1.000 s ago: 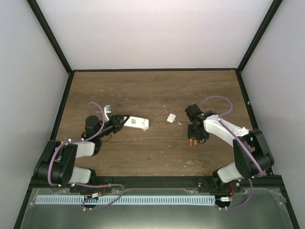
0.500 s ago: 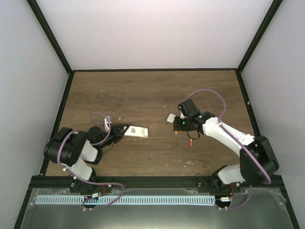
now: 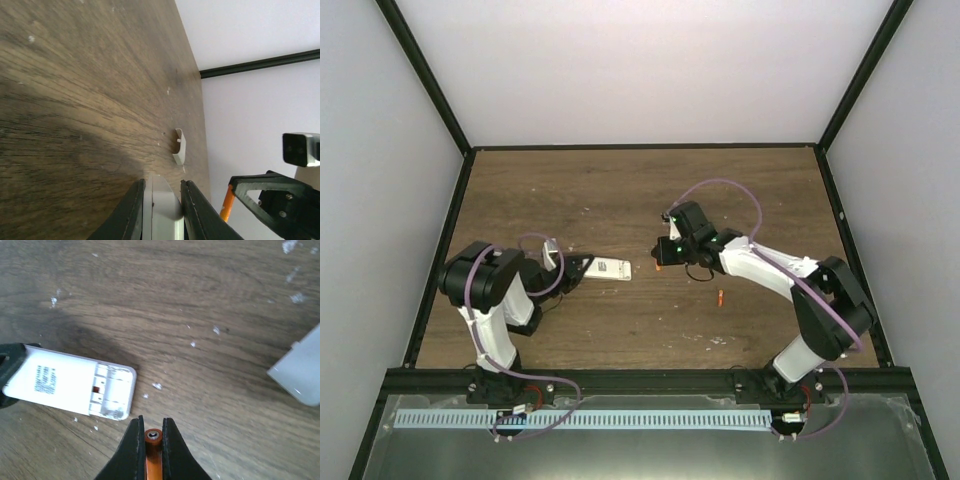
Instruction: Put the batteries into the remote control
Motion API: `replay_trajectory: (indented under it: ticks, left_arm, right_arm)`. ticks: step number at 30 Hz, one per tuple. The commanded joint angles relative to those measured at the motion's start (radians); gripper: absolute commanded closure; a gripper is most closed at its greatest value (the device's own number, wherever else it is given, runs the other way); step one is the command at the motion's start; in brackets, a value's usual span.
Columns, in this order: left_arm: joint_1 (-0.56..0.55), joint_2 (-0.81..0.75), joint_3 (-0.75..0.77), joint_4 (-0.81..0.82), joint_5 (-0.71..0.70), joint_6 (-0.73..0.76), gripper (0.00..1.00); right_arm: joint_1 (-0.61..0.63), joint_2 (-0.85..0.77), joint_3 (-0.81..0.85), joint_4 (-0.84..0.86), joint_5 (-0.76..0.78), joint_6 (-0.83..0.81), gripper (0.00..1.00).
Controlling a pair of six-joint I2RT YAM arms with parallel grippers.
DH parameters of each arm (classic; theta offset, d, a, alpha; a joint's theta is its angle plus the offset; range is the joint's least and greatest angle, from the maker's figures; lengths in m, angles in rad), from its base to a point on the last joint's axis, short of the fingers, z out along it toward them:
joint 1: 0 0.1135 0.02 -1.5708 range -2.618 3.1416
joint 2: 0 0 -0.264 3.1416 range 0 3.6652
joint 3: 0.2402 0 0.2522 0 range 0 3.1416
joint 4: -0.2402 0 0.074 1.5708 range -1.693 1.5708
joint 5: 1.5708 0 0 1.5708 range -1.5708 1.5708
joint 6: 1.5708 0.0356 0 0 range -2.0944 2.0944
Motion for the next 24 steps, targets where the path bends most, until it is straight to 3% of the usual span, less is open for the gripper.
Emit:
replay_trajectory:
  ticks: [1, 11, 24]
  left_arm:
    - [-0.003, 0.052, 0.028, 0.127, -0.007, 0.043, 1.0]
    - [-0.002, 0.104, 0.056, 0.127, 0.001, 0.072, 1.0]
    - [-0.004, 0.132, 0.069, 0.128, 0.001, 0.076, 1.0]
  right_arm:
    - [0.011, 0.039, 0.057, 0.108, -0.038, -0.038, 0.99]
    - [0.02, 0.145, 0.063, 0.288, -0.114, -0.063, 0.99]
    - [0.061, 0.232, 0.035, 0.457, -0.094, -0.005, 0.99]
